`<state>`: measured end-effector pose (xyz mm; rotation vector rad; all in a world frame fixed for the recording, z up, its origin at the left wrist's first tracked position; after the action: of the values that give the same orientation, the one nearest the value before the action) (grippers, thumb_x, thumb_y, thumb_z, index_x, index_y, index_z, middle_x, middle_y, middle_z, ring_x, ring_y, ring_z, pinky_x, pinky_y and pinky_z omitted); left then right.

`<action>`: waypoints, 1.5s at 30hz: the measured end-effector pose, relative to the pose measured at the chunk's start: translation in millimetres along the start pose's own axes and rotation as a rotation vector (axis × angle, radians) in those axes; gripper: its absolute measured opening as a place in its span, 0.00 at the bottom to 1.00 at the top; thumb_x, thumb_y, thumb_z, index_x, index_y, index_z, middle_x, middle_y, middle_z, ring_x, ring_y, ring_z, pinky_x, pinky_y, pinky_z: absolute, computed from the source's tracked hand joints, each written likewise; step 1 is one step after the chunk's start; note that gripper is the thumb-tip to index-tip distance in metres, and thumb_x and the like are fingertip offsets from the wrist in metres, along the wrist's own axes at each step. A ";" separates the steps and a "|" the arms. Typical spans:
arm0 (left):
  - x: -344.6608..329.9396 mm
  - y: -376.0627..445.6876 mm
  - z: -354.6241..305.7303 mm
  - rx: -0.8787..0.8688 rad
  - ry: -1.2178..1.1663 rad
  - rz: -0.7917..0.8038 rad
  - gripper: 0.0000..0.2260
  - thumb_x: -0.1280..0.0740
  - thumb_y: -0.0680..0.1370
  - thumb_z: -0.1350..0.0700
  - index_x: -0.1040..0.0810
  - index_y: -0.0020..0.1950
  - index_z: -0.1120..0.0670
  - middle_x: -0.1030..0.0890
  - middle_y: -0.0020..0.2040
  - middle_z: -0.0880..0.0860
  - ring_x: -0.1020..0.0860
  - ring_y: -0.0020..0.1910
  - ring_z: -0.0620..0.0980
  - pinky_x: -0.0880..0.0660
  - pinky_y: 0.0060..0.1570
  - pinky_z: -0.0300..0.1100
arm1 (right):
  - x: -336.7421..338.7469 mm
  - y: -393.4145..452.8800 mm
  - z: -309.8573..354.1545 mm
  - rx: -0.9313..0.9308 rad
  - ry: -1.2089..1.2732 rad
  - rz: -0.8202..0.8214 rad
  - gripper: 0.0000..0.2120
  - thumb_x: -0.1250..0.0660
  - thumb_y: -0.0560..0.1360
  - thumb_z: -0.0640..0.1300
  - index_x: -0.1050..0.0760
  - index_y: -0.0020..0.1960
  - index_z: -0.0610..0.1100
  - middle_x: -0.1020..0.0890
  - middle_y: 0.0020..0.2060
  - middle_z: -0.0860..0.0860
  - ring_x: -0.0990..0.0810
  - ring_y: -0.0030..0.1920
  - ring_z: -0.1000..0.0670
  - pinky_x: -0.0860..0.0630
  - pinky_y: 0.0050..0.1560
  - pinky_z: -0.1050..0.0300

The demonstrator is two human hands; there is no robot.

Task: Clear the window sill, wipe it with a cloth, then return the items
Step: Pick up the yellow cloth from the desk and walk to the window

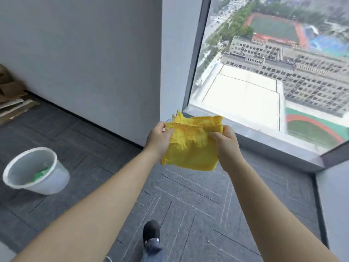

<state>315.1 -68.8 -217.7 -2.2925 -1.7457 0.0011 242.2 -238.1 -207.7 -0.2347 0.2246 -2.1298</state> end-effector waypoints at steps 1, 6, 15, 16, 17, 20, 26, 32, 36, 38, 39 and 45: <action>-14.2 15.7 -1.0 0.004 -0.002 0.020 0.07 0.42 0.75 0.58 0.28 0.40 0.48 0.24 0.44 0.55 0.27 0.42 0.52 0.30 0.42 0.44 | 9.9 14.8 0.5 -0.001 0.002 -0.018 0.08 0.40 0.74 0.35 0.32 0.51 0.42 0.25 0.51 0.43 0.25 0.49 0.45 0.27 0.52 0.48; -78.2 114.6 -7.0 0.015 0.074 0.111 0.04 0.42 0.75 0.59 0.29 0.45 0.53 0.27 0.36 0.49 0.28 0.40 0.51 0.32 0.37 0.42 | 41.5 110.5 2.7 -0.030 0.010 -0.099 0.09 0.40 0.73 0.34 0.30 0.43 0.48 0.24 0.48 0.43 0.24 0.47 0.44 0.26 0.51 0.47; -154.0 284.9 -34.7 0.064 0.164 0.259 0.04 0.44 0.76 0.59 0.30 0.44 0.54 0.28 0.40 0.56 0.30 0.40 0.53 0.34 0.39 0.45 | 63.1 280.1 26.0 -0.110 0.037 -0.181 0.08 0.39 0.74 0.36 0.30 0.52 0.44 0.22 0.41 0.48 0.22 0.40 0.48 0.25 0.42 0.53; -161.4 302.9 -36.4 0.070 0.167 0.268 0.04 0.44 0.76 0.59 0.30 0.43 0.54 0.29 0.41 0.57 0.30 0.40 0.53 0.35 0.38 0.45 | 64.4 297.6 27.9 -0.114 0.048 -0.183 0.07 0.39 0.74 0.36 0.30 0.51 0.44 0.22 0.40 0.49 0.23 0.38 0.49 0.25 0.40 0.55; -167.7 319.3 -37.9 0.075 0.168 0.271 0.05 0.44 0.76 0.59 0.30 0.43 0.55 0.29 0.41 0.57 0.30 0.40 0.53 0.35 0.38 0.45 | 66.0 314.0 28.9 -0.118 0.052 -0.185 0.06 0.39 0.74 0.36 0.29 0.48 0.45 0.22 0.39 0.49 0.23 0.38 0.49 0.26 0.40 0.55; -193.8 374.9 -37.8 0.088 0.165 0.278 0.09 0.44 0.76 0.58 0.30 0.37 0.51 0.28 0.36 0.52 0.30 0.35 0.50 0.34 0.33 0.42 | 72.5 373.6 23.8 -0.128 0.067 -0.201 0.08 0.40 0.74 0.35 0.30 0.43 0.49 0.22 0.40 0.49 0.23 0.40 0.49 0.26 0.42 0.54; -250.7 492.3 -7.7 0.152 0.183 0.269 0.09 0.42 0.76 0.57 0.30 0.36 0.50 0.28 0.37 0.52 0.29 0.35 0.51 0.34 0.32 0.43 | 85.6 506.5 -13.8 -0.192 0.088 -0.210 0.09 0.40 0.74 0.35 0.31 0.43 0.49 0.23 0.41 0.49 0.23 0.45 0.45 0.25 0.52 0.48; -307.4 606.0 38.7 0.240 0.185 0.249 0.06 0.40 0.73 0.63 0.29 0.47 0.54 0.27 0.38 0.50 0.27 0.37 0.49 0.31 0.34 0.41 | 94.5 639.0 -66.6 -0.255 0.083 -0.172 0.11 0.38 0.75 0.36 0.32 0.42 0.52 0.21 0.44 0.49 0.23 0.47 0.44 0.26 0.53 0.47; -335.7 669.4 87.8 0.251 0.236 0.247 0.09 0.40 0.72 0.65 0.29 0.47 0.52 0.25 0.41 0.52 0.25 0.44 0.55 0.26 0.45 0.48 | 93.1 708.5 -117.3 -0.277 0.081 -0.184 0.12 0.37 0.74 0.35 0.32 0.43 0.53 0.21 0.50 0.45 0.22 0.50 0.44 0.25 0.55 0.46; -348.7 698.7 122.6 0.259 0.266 0.243 0.09 0.40 0.72 0.64 0.29 0.48 0.51 0.23 0.45 0.56 0.23 0.49 0.60 0.24 0.53 0.55 | 91.4 737.1 -151.4 -0.282 0.069 -0.232 0.14 0.38 0.73 0.34 0.32 0.42 0.53 0.21 0.50 0.44 0.21 0.52 0.42 0.26 0.57 0.45; -355.6 712.6 142.3 0.262 0.278 0.244 0.09 0.40 0.72 0.64 0.28 0.48 0.51 0.23 0.46 0.56 0.22 0.50 0.60 0.24 0.54 0.56 | 90.8 750.5 -171.0 -0.285 0.055 -0.263 0.14 0.39 0.73 0.33 0.32 0.42 0.53 0.21 0.50 0.43 0.21 0.53 0.41 0.26 0.58 0.44; -396.5 794.5 269.3 0.249 0.244 0.248 0.12 0.40 0.74 0.65 0.27 0.55 0.58 0.25 0.41 0.52 0.25 0.45 0.55 0.26 0.47 0.49 | 82.5 836.3 -296.2 -0.262 0.017 -0.353 0.11 0.43 0.72 0.31 0.31 0.48 0.45 0.23 0.48 0.45 0.24 0.49 0.46 0.28 0.52 0.51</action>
<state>915.6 -584.1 -702.3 -2.2039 -1.2607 -0.0130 798.1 -733.9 -696.6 -0.4360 0.5055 -2.4499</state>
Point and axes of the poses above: each hand's wrist, its own y-axis towards the middle knuckle, its own x-axis out of the back of the hand, z = x × y, the point moved 9 cm from there along y, towards the middle knuckle
